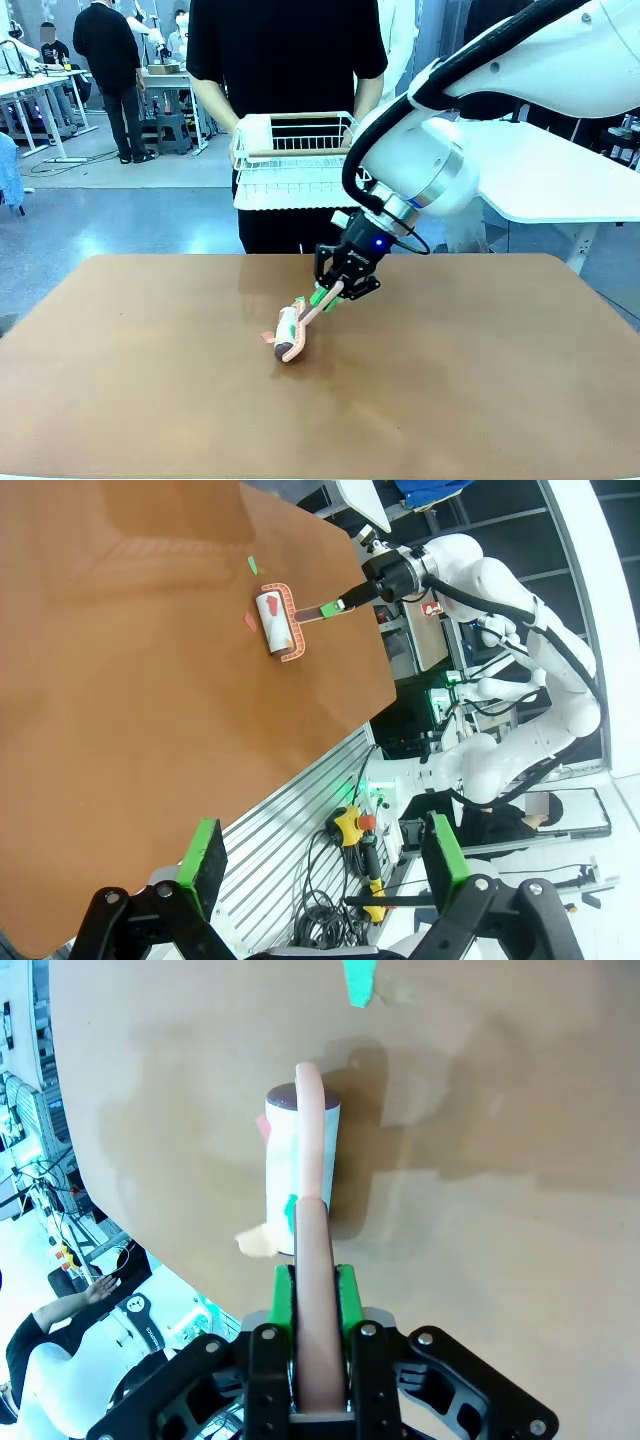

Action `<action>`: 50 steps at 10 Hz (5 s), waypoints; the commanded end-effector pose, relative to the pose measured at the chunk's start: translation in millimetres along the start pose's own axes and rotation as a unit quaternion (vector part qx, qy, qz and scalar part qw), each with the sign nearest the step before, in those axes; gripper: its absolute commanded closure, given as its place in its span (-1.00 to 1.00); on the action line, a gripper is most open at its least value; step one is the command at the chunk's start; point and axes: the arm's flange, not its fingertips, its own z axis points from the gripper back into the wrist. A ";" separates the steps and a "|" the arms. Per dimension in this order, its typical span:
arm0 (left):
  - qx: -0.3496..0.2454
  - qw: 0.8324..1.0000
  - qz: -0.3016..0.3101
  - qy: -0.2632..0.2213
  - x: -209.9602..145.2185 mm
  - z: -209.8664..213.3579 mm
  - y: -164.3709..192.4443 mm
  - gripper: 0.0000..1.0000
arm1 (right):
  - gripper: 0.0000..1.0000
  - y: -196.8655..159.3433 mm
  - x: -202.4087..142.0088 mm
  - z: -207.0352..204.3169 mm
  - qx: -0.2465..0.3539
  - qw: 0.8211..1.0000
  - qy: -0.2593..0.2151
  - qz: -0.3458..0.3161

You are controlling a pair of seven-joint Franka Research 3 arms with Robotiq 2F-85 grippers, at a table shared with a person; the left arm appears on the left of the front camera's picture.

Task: Clean the table.
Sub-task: Clean the table with the Lint Roller when the human lifts the Dish drying rack.

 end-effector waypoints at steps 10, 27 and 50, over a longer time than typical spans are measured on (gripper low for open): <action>-0.010 1.000 -0.014 -0.006 -2.7 1.6 -0.9 -1.00 | 0.59 60.4 -18.2 -115.9 -0.059 0.992 0.106 0.033; -0.010 1.000 -0.014 -0.006 -2.7 1.6 -0.9 -1.00 | 0.59 -30.6 -21.3 173.5 -0.050 0.999 -0.001 -0.016; -0.010 1.000 -0.014 -0.006 -2.7 1.6 -0.9 -1.00 | 0.59 -184.0 70.7 205.9 -0.055 0.994 -0.009 -0.093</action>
